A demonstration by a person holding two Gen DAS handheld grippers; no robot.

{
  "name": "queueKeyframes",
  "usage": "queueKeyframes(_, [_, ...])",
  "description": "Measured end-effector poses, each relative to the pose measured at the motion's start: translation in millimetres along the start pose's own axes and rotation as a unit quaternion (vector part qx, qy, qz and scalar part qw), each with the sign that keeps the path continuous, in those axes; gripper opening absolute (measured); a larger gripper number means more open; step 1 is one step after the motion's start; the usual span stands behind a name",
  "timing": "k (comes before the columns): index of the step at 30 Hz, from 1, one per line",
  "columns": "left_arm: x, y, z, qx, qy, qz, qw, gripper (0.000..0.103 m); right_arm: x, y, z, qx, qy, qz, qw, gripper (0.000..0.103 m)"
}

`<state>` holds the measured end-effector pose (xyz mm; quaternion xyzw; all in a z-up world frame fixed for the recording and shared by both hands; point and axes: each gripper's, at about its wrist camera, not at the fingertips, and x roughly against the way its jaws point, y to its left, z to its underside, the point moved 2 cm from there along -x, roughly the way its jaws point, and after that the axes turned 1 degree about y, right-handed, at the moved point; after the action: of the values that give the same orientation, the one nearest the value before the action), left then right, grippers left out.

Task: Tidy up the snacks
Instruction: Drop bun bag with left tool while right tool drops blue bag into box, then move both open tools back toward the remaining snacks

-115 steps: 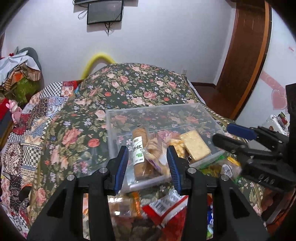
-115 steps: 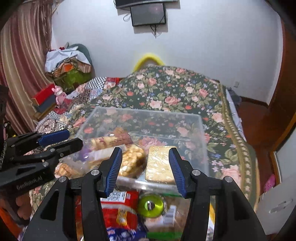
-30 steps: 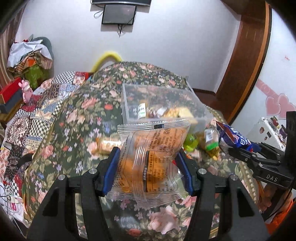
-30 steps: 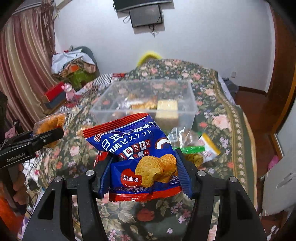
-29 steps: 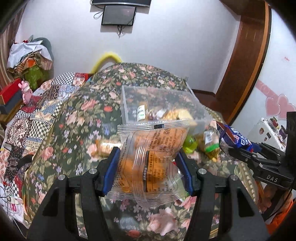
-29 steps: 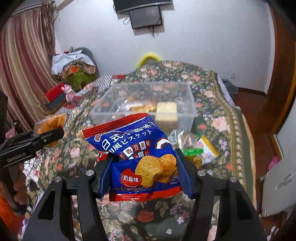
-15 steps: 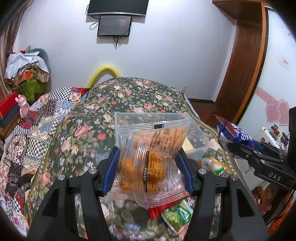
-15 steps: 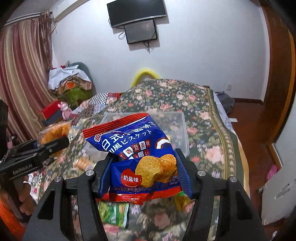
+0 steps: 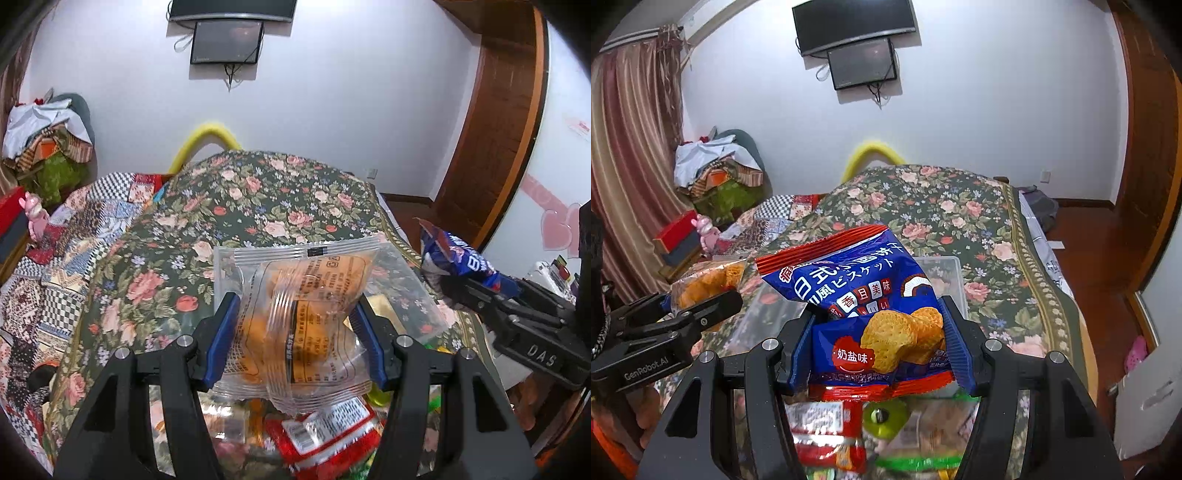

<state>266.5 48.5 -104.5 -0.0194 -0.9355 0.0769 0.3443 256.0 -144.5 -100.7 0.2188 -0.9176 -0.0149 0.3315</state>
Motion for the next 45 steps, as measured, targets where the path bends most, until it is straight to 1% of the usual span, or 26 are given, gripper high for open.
queueKeyframes(7, [-48, 7, -2, 0.007, 0.040, -0.009, 0.9991, 0.060, -44, -11, 4, -0.003, 0.041, 0.012, 0.999, 0.058])
queueKeyframes(11, [-70, 11, 0, 0.009, 0.060, -0.012, 0.9981, 0.060, -62, -19, 7, -0.003, 0.063, 0.020, 0.998, 0.058])
queueKeyframes(15, [-79, 11, 3, 0.005, 0.067, -0.019, 0.9975, 0.061, -72, -22, 9, -0.006, 0.083, 0.015, 0.996, 0.058])
queueKeyframes(18, [-80, 6, 5, -0.005, 0.065, -0.025, 0.9975, 0.061, -74, -19, 11, 0.002, 0.088, 0.021, 0.996, 0.058])
queueKeyframes(21, [-79, 3, 7, -0.009, 0.070, -0.022, 0.9973, 0.063, -70, -18, 13, 0.007, 0.089, 0.023, 0.996, 0.058])
queueKeyframes(24, [-75, 3, 9, -0.008, 0.073, -0.018, 0.9971, 0.066, -65, -17, 12, 0.012, 0.087, 0.026, 0.996, 0.058])
queueKeyframes(28, [-63, 1, 9, -0.010, 0.067, -0.013, 0.9976, 0.069, -56, -16, 11, 0.013, 0.081, 0.022, 0.996, 0.064])
queueKeyframes(31, [-48, -1, 9, -0.019, 0.059, -0.009, 0.9980, 0.070, -44, -13, 12, 0.019, 0.076, 0.022, 0.997, 0.066])
queueKeyframes(37, [-7, 0, 13, -0.026, 0.033, 0.001, 0.9991, 0.079, -17, -11, 16, 0.026, 0.061, 0.020, 0.998, 0.067])
queueKeyframes(40, [8, 5, 16, -0.031, 0.028, 0.000, 0.9991, 0.083, -2, -10, 19, 0.030, 0.053, 0.022, 0.998, 0.069])
queueKeyframes(43, [21, 14, 23, -0.035, 0.028, -0.008, 0.9990, 0.086, 13, -11, 24, 0.030, 0.044, 0.024, 0.998, 0.075])
queueKeyframes(45, [27, 22, 30, -0.035, 0.033, -0.014, 0.9988, 0.088, 23, -14, 29, 0.030, 0.039, 0.029, 0.998, 0.076])
